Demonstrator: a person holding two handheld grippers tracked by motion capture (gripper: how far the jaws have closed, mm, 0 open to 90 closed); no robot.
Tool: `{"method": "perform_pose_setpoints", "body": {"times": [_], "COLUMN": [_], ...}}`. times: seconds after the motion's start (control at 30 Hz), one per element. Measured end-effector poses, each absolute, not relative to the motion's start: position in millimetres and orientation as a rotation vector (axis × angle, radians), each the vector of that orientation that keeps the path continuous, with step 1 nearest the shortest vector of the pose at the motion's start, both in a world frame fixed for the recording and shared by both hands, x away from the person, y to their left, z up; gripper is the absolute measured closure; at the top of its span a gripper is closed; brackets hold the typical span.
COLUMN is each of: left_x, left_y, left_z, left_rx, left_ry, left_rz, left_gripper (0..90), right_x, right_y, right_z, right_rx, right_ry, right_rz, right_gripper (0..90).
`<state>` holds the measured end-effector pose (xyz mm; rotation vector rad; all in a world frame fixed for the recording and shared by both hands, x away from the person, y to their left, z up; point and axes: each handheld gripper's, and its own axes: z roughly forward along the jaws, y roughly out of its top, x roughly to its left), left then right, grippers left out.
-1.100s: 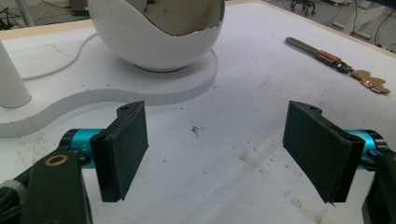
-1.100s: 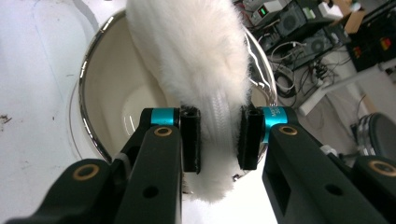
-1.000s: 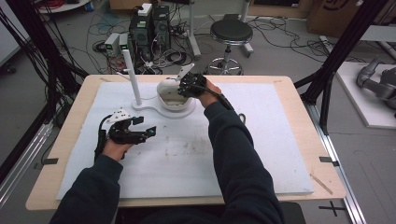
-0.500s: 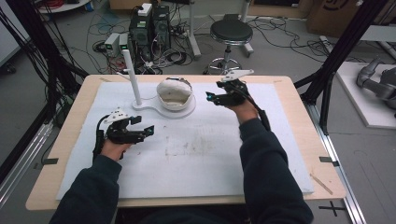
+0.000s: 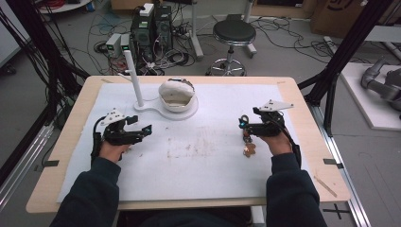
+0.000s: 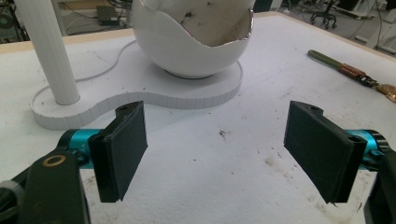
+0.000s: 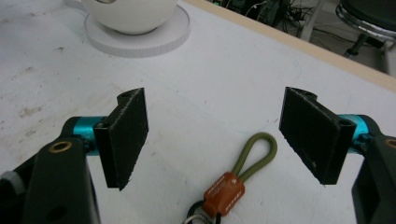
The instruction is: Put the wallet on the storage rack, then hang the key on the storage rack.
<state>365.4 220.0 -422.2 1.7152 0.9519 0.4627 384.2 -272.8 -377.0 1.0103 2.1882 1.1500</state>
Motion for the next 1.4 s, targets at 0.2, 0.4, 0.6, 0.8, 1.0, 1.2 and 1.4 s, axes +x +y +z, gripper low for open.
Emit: {"method": "perform_pose_setpoints", "body": {"times": [0.2, 0.4, 0.6, 0.8, 1.0, 1.2, 1.4], "left_x": [367, 368, 366, 364, 365, 367, 366], "left_y": [220, 220, 219, 217, 215, 215, 213], "left_z": [-424, -424, -424, -424, -425, -427, -427], "left_rx": [1.721, 1.720, 1.730, 1.751, 1.760, 1.768, 1.777], "left_ry": [0.955, 0.956, 0.951, 0.949, 0.956, 0.960, 0.957], "left_rz": [0.456, 0.446, 0.447, 0.457, 0.457, 0.451, 0.452], "left_gripper": [21.3, 21.3, 21.3, 21.4, 21.5, 21.6, 21.8], "right_x": [380, 382, 380, 383, 381, 385, 390], "right_y": [-282, -286, -287, -286, -284, -280, -268], "right_z": [-389, -399, -406, -414, -419, -428, -439], "right_rx": [1.058, 1.113, 1.131, 1.172, 1.192, 1.248, 1.235], "right_ry": [2.185, 2.188, 2.208, 2.232, 2.280, 2.290, 2.347], "right_rz": [1.122, 1.069, 1.018, 0.975, 0.977, 0.960, 0.850], "right_gripper": [26.7, 36.8, 37.8, 38.0, 54.0, 45.6, 41.7]}}
